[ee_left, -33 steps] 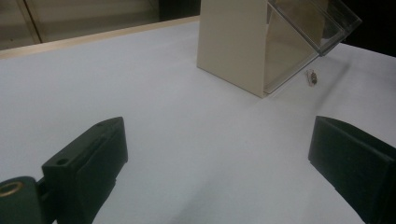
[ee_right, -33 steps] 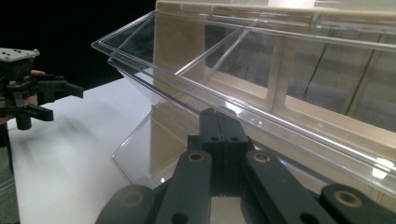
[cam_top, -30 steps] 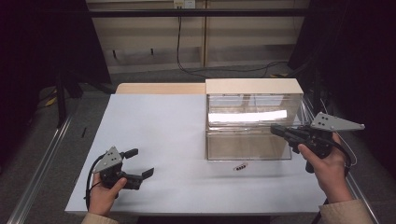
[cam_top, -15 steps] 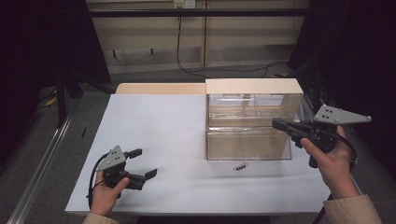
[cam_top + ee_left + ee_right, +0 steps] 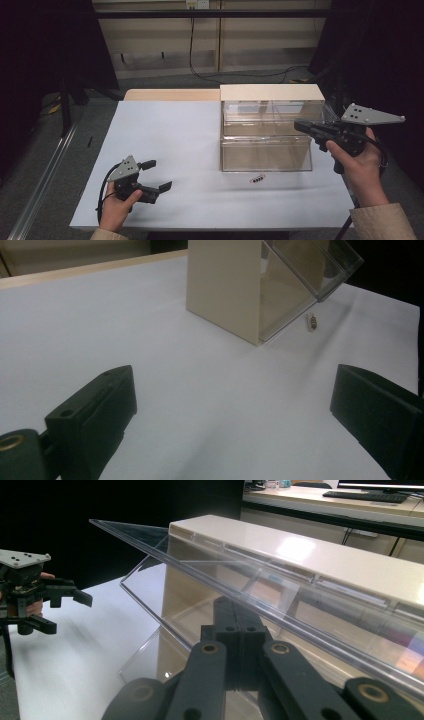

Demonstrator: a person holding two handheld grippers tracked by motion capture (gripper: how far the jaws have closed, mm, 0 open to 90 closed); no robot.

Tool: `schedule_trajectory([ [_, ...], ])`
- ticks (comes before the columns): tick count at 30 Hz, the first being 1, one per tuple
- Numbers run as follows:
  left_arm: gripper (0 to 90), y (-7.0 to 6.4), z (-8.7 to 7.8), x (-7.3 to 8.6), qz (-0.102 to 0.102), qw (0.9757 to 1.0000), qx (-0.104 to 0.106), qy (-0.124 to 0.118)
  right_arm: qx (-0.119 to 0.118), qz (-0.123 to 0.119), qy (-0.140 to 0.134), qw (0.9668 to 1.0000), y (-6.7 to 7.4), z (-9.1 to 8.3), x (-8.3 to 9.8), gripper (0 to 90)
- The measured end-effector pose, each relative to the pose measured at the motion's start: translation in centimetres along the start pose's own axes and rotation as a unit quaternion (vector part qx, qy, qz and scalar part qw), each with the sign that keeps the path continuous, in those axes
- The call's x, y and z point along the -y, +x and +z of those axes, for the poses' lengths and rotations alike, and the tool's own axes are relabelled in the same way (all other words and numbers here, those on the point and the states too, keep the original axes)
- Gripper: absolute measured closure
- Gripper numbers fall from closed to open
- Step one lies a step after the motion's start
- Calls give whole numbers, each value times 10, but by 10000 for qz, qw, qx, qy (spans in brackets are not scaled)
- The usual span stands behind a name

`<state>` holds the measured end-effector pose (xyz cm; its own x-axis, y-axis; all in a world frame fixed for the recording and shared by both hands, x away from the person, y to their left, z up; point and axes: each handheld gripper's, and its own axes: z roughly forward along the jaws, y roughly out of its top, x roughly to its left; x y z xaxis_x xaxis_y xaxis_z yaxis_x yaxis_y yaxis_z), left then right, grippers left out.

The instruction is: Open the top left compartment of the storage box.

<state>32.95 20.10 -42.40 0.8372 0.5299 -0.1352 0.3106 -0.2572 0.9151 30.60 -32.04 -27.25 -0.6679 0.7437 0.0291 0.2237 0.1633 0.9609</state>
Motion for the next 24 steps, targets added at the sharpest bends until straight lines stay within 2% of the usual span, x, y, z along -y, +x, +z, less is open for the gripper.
schedule_trajectory([
  [12,53,-7,9,-8,11,9997,179,186,74,5,-71,9999,-4,-3,-15,900],
  [15,56,-7,10,-12,-70,9994,223,239,74,22,-93,9999,-4,-2,-17,900],
  [19,57,-9,11,-23,-116,9992,298,230,107,44,-90,9999,-7,0,-20,900],
  [24,55,-13,15,-44,-47,9985,496,247,101,74,-128,9998,-9,1,-24,900],
])
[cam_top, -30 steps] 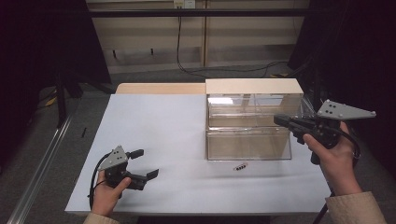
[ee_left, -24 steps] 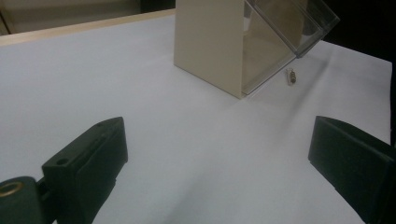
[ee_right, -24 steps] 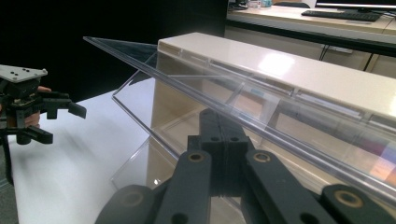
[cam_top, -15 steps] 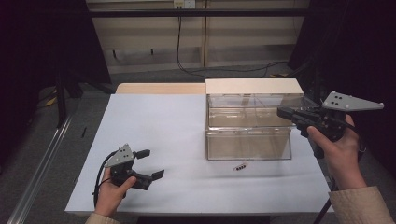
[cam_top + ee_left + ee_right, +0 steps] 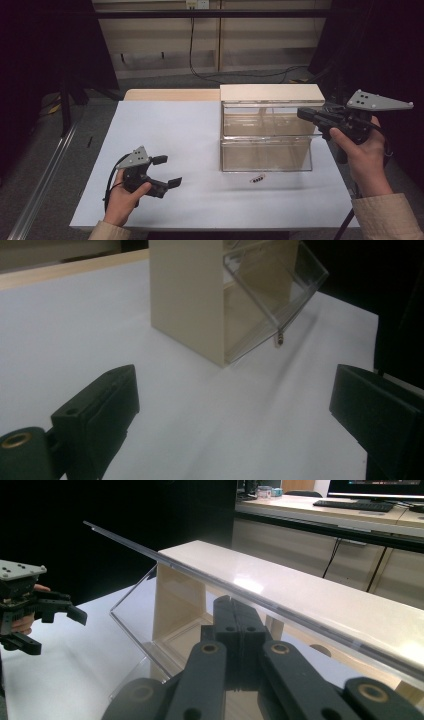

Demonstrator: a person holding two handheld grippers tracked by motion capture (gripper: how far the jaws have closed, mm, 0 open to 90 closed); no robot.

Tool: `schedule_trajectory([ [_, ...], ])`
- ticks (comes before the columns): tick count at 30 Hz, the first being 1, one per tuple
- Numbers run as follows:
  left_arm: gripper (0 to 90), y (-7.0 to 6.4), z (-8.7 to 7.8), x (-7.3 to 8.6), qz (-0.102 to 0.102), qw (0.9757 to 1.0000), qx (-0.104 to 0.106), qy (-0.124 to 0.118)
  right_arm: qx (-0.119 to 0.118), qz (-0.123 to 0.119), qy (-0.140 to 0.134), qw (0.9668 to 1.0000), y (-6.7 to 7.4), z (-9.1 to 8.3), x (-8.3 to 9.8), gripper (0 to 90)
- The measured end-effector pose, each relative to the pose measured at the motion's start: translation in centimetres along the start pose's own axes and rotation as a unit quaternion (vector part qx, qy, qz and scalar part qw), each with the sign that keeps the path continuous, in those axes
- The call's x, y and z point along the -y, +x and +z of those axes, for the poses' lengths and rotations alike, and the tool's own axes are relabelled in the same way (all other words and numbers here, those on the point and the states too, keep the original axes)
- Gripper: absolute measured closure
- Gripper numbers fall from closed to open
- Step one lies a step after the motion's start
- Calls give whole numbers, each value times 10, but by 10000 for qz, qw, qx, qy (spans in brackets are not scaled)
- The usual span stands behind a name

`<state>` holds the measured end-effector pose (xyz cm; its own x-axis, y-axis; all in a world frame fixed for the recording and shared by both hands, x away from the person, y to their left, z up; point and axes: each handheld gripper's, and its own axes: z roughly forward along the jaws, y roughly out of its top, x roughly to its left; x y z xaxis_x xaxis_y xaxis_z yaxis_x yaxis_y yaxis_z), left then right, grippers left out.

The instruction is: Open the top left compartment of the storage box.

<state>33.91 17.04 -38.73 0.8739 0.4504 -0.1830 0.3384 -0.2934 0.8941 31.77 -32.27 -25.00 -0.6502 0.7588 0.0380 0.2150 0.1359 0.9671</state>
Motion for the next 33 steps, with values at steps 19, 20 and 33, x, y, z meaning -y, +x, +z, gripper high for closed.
schedule_trajectory([
  [19,77,-12,25,-78,255,9983,458,256,140,61,26,9999,-9,10,-7,900],
  [20,88,-13,26,-82,240,9982,491,232,130,69,18,9999,-9,10,-7,900],
  [33,365,-19,36,-134,483,9961,705,204,134,74,22,9999,-11,12,-10,900],
])
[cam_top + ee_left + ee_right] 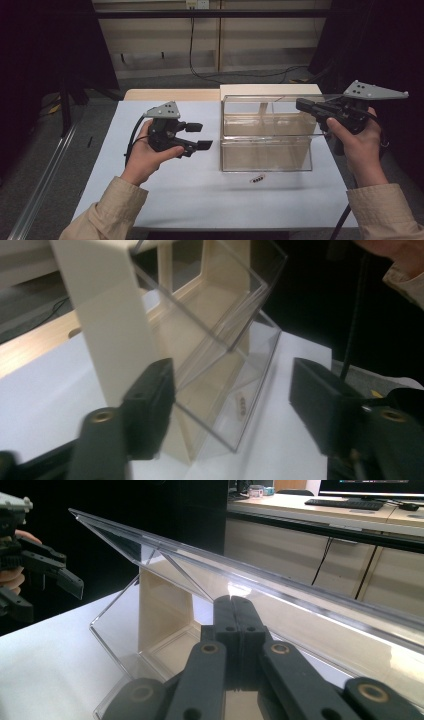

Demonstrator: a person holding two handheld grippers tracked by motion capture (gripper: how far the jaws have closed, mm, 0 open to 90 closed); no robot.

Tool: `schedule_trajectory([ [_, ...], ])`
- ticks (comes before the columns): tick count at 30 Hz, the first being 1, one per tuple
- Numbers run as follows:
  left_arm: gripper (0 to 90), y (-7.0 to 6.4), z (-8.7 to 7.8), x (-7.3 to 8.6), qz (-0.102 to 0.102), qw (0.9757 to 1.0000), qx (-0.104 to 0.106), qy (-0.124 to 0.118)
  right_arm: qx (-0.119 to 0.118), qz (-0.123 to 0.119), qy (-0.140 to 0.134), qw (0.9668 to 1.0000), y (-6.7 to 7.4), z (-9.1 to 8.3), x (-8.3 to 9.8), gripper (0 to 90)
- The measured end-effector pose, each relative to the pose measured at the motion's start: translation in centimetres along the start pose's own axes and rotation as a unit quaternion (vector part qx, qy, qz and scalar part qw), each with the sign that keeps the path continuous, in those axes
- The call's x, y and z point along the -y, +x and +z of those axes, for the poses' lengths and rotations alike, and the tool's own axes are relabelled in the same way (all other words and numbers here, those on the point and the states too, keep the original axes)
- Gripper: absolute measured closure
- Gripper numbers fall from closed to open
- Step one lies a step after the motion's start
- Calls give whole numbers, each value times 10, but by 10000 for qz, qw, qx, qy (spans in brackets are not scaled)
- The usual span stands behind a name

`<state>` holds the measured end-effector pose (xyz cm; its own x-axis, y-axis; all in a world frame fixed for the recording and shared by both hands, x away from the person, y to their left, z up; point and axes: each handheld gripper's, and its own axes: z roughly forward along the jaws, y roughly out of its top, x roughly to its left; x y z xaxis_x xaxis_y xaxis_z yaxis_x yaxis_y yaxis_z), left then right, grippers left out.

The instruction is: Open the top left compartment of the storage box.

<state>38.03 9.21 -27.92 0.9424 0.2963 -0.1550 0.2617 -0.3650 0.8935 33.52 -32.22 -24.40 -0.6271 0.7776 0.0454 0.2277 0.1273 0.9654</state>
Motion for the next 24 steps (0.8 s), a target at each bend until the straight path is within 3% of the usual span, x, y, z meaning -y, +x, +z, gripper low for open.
schedule_trajectory([
  [5,544,-1,7,-18,143,9999,38,51,-8,-14,17,10000,-1,1,1,900],
  [8,731,-1,13,-26,191,9998,66,82,-10,-9,19,10000,0,2,2,900],
  [12,833,0,20,-38,231,9996,54,164,-18,2,21,10000,-1,3,3,900],
  [16,900,5,25,-47,203,9998,-2,90,-19,-1,30,10000,-1,5,3,900],
  [24,900,9,34,-59,70,9999,-57,-48,-27,-6,49,10000,-1,6,4,900],
])
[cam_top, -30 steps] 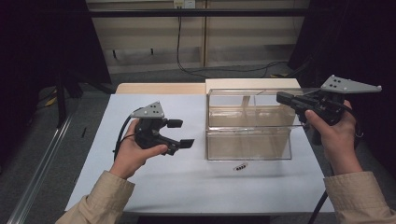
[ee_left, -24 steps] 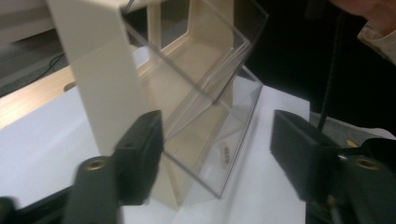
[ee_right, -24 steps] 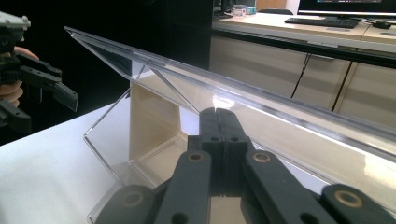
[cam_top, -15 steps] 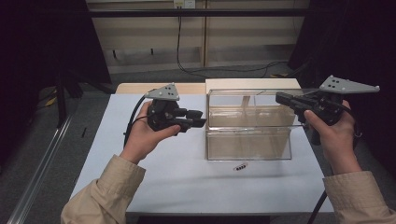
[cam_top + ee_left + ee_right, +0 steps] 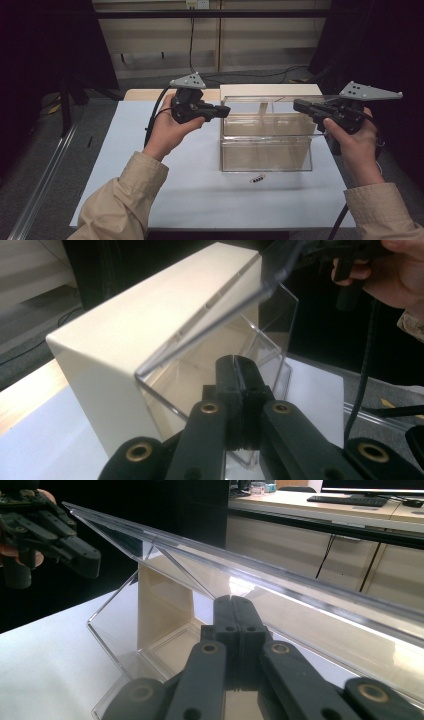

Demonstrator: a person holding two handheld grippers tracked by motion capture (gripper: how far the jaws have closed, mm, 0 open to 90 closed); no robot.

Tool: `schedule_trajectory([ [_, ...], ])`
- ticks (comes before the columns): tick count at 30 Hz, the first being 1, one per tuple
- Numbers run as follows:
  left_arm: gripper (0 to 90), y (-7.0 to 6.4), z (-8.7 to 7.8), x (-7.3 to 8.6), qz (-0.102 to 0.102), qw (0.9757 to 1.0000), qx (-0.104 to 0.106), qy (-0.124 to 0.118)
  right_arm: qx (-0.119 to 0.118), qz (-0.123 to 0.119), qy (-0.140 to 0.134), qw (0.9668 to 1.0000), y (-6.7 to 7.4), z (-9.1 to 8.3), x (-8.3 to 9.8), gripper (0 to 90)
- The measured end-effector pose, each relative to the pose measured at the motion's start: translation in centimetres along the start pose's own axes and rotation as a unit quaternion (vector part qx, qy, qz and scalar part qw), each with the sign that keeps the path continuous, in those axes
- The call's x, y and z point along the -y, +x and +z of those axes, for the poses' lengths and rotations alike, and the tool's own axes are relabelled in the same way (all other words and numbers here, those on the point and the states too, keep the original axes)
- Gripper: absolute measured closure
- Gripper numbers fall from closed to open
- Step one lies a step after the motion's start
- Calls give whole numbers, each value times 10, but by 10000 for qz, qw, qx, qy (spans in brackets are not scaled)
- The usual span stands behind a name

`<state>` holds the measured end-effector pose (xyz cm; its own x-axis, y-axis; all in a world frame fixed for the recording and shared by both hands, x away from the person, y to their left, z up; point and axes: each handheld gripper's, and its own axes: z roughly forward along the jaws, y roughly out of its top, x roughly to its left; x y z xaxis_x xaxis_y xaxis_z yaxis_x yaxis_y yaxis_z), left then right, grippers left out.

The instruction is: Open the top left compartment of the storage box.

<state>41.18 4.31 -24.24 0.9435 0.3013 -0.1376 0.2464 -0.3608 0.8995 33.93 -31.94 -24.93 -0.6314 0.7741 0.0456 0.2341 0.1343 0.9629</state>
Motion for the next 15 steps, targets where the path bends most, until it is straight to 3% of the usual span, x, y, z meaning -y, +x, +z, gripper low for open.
schedule_trajectory([
  [11,900,-2,6,-15,46,10000,-61,31,-28,24,23,10000,0,-1,5,900],
  [13,900,-2,7,-15,28,10000,-70,7,-104,33,-10,9999,2,-3,7,895],
  [15,900,-2,8,-15,16,10000,-77,28,-234,-20,0,9997,9,-6,13,836],
])
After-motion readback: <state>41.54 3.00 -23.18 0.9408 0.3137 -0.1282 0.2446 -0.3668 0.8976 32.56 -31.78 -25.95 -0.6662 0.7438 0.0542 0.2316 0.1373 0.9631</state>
